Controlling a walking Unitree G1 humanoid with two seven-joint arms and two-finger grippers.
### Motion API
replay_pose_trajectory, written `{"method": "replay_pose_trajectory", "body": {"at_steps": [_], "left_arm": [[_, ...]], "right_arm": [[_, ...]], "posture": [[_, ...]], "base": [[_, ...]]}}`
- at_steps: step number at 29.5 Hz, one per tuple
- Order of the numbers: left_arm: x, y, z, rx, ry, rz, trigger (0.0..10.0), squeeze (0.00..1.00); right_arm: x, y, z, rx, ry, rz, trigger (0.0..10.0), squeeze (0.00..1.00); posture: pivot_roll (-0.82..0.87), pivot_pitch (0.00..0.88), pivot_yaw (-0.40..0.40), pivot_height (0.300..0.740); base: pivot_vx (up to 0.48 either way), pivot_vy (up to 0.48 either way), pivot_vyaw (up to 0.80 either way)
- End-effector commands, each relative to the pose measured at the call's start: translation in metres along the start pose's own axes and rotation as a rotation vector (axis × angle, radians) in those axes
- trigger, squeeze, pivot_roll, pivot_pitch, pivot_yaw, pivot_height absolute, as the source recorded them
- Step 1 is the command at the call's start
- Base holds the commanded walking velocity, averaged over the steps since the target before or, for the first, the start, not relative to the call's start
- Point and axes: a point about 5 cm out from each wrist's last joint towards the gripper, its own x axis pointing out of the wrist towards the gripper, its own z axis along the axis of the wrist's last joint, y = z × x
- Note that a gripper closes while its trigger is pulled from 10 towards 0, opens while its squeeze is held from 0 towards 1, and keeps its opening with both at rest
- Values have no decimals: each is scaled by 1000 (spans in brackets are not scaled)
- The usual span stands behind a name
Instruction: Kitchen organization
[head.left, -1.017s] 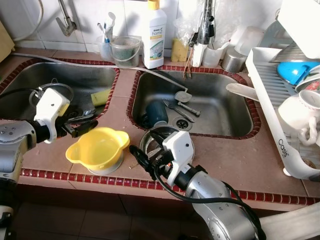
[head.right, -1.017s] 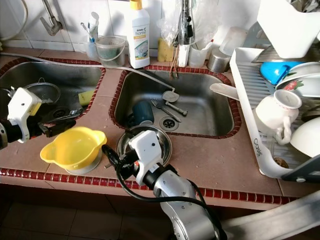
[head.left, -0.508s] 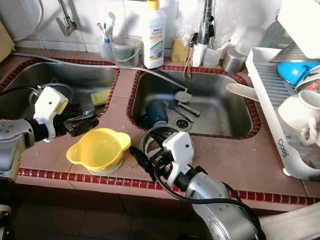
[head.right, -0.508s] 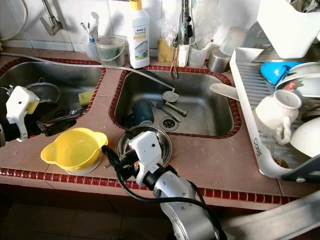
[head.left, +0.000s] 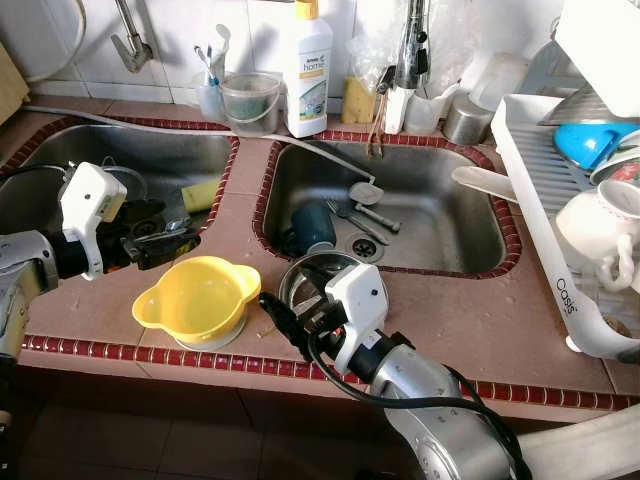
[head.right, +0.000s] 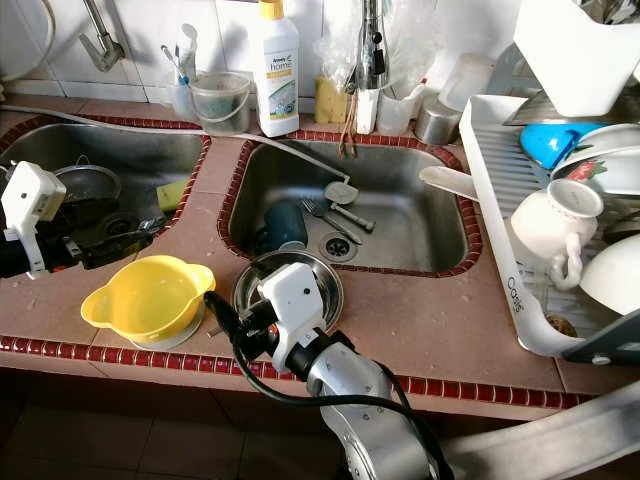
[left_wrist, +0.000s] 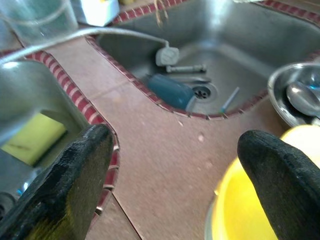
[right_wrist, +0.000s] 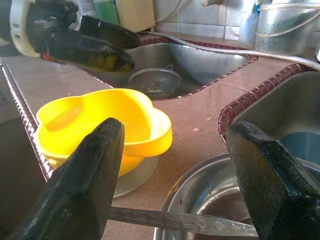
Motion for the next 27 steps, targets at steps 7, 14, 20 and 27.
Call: {"method": "replay_pose_trajectory", "body": {"at_steps": [7,14,20,27], "left_arm": [[-8,-6,-8,43,77,-56,10000,0],[-4,-11,-15,63,124,-78,10000,0],[-1,-16,-19,61,154,-122,10000,0],[-1,-26,-24,69,215,-222,0,0]], "right_arm": [[-1,2,5,-7,-22,2,10000,0],[-1,1,5,-9,-22,-2,10000,0],[-2,1,5,-12,-21,-11,10000,0],[-2,0,5,-15,-21,-21,10000,0]], "posture": [[-73,149,6,740],[-81,152,10,740],[-85,154,15,740],[-89,157,23,740]], "base": [[0,0,0],[0,0,0],[0,0,0],[0,0,0]]}}
